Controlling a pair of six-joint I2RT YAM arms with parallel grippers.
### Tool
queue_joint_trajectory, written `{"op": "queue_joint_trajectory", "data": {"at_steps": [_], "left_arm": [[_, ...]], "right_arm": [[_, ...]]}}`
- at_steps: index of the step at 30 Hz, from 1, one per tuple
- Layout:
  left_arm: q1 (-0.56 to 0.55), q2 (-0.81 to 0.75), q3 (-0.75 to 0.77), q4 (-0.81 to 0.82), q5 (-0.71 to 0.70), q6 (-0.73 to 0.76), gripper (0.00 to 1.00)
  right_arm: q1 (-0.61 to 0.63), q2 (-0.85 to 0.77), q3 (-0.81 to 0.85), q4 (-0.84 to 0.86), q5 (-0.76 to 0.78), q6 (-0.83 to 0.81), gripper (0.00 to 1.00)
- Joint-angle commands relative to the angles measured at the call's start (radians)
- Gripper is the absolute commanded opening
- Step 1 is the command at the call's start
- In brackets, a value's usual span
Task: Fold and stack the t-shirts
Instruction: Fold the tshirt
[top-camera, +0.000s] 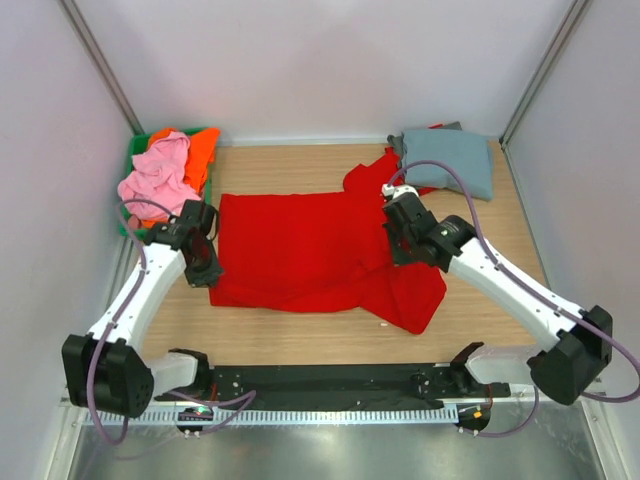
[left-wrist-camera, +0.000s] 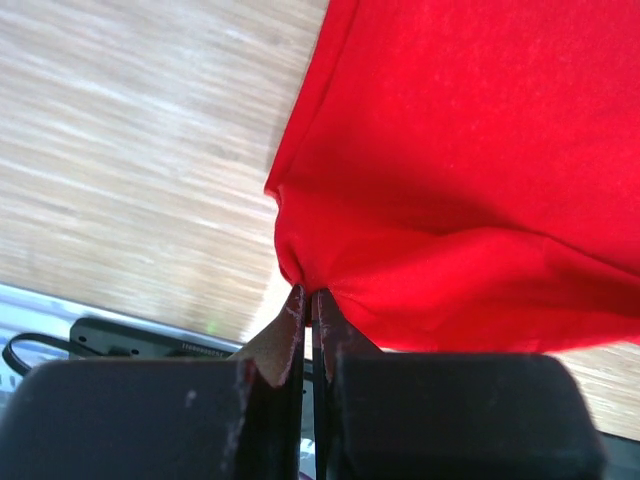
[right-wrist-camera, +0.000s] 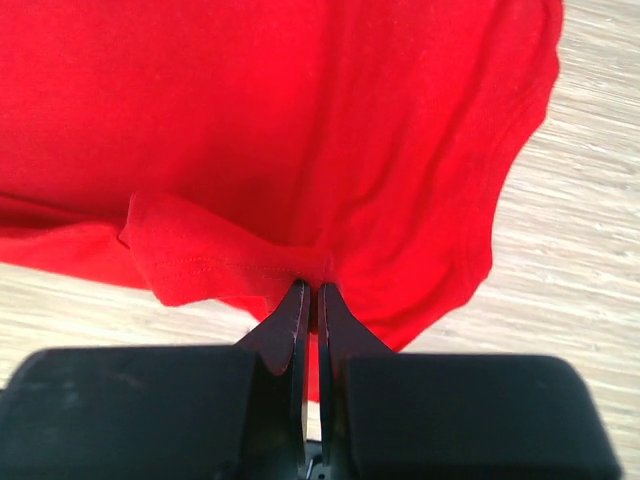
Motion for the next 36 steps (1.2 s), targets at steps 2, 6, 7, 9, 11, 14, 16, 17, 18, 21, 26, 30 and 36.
{"op": "queue_joint_trajectory", "data": {"at_steps": [2,6,7,9,11,14,16,17,18,21,26,30,36], "left_arm": [[0.031,0.065,0.055,0.077,0.046,0.078,0.00],[0.048,0.140,0.076,0.106,0.059,0.095,0.00],[0.053,0.165,0.084,0.111,0.060,0.096,0.00],[0.056,0.189,0.099,0.124,0.060,0.098,0.00],[0.061,0.223,0.112,0.134,0.056,0.099,0.00],[0.062,0.267,0.135,0.143,0.048,0.099,0.00],[0.064,0.300,0.147,0.150,0.045,0.101,0.00],[0.064,0.313,0.152,0.153,0.046,0.101,0.00],[0.065,0.321,0.156,0.157,0.045,0.101,0.00],[0.065,0.360,0.164,0.164,0.033,0.104,0.00],[0.067,0.399,0.165,0.180,0.017,0.106,0.00],[0.068,0.432,0.168,0.183,0.001,0.107,0.01],[0.084,0.452,0.219,0.166,-0.033,0.113,0.46]], "right_arm": [[-0.069,0.062,0.025,0.081,-0.080,-0.076,0.01],[-0.142,0.114,0.051,0.109,-0.097,-0.098,0.01],[-0.153,0.133,0.057,0.111,-0.099,-0.102,0.01],[-0.181,0.151,0.078,0.118,-0.103,-0.113,0.01],[-0.199,0.177,0.103,0.126,-0.102,-0.118,0.01],[-0.214,0.214,0.133,0.130,-0.108,-0.133,0.01],[-0.219,0.236,0.153,0.132,-0.108,-0.139,0.01],[-0.222,0.255,0.161,0.131,-0.108,-0.141,0.01],[-0.225,0.266,0.166,0.134,-0.111,-0.144,0.01],[-0.233,0.301,0.183,0.135,-0.097,-0.155,0.01],[-0.248,0.337,0.203,0.135,-0.070,-0.162,0.02],[-0.257,0.366,0.207,0.143,-0.048,-0.164,0.04],[-0.268,0.446,0.265,0.150,-0.034,-0.158,0.48]]}}
